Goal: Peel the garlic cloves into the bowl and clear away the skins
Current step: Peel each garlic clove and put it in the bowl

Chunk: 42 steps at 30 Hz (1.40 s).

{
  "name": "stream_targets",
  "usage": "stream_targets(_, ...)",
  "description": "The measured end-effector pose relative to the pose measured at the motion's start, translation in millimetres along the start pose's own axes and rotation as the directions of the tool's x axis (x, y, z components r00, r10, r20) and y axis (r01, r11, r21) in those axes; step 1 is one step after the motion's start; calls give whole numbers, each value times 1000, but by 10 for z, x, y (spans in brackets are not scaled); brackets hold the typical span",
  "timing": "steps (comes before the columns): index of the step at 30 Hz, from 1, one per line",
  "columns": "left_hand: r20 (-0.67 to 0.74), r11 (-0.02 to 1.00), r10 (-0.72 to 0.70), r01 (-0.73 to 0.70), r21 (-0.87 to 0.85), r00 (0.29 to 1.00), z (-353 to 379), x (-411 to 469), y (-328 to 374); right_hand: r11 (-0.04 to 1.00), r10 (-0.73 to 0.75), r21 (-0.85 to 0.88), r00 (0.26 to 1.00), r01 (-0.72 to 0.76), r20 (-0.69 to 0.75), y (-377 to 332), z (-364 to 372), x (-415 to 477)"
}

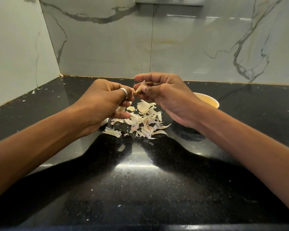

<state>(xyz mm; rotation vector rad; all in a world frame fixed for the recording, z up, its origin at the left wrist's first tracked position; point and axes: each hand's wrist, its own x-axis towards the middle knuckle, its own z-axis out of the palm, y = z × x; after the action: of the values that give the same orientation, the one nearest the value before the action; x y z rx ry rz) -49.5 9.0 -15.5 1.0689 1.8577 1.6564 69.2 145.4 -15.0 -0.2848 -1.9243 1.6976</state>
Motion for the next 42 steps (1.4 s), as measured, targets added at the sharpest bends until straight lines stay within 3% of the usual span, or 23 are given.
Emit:
stream_targets(9,16,993,79,-80,89,997,7,-24,-17,1000,10,22,999,-9,-35,-23,35,-23)
stream_targets(15,-66,976,144,-131,174,987,-51,49,-61,1000,-26,15,998,26,-50,-48,43,-30)
stream_targets(23,-48,919,319,-297,260,947,-60,40,-71,913,-159,-391,984,115,-82,75,70,3)
stream_targets(27,-40,887,365,-335,317,930,-69,40,-84,858,-212,-492,974,146,-80,121,68,26)
stream_targets(31,-26,799,462,-404,445,886,-86,65,-126,794,-294,-567,955,218,-44,140,61,29)
stream_targets(37,-5,555,653,-475,683,757,-61,13,-142,693,-393,-656,920,298,2,149,111,3)
stream_targets(42,38,480,691,-497,723,722,-71,12,-140,685,-401,-660,916,309,14,137,110,7)
